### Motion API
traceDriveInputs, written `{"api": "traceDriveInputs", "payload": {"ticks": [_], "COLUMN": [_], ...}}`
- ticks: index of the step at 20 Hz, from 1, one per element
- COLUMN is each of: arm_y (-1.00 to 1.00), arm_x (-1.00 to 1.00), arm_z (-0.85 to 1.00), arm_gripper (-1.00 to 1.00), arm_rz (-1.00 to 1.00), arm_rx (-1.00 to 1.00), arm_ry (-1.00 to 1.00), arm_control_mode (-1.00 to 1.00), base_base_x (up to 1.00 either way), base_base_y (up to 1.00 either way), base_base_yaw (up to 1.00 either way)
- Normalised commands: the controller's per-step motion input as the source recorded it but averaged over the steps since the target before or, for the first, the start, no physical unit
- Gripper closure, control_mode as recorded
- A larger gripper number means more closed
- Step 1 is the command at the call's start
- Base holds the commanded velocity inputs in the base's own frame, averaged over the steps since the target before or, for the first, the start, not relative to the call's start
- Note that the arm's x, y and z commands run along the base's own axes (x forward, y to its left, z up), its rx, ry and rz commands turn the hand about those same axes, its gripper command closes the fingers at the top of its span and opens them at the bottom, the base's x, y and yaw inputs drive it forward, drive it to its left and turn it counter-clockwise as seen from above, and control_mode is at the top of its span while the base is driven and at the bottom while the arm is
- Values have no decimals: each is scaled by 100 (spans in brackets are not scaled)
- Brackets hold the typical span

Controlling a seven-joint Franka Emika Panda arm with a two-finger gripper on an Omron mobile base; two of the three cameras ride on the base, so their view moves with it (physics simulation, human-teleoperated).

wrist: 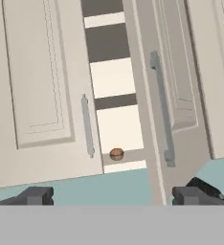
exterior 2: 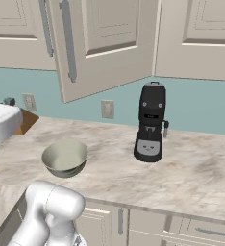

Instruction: Open the cabinet. Pick the tangerine and orange from the cabinet and place them into the bowl. Then close the cabinet.

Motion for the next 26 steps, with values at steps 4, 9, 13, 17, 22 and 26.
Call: {"api": "traceDriveInputs", "payload": {"ticks": [4,9,13,17,22,26], "arm_y": [41,13,0,0,0,-22], "arm_x": [80,95,99,100,100,72], "arm_z": [-2,-1,-6,-10,-8,0], "arm_gripper": [-100,-100,-100,-100,-100,-100], "arm_rz": [-20,-24,-30,-29,-28,-28], "arm_rx": [-7,0,0,0,0,0], "arm_ry": [-3,0,0,0,2,9], "arm_control_mode": [-100,-100,-100,-100,-100,-100], "base_base_x": [0,0,0,0,0,0], "base_base_y": [0,0,0,0,0,0], "base_base_yaw": [0,0,0,0,0,0]}}
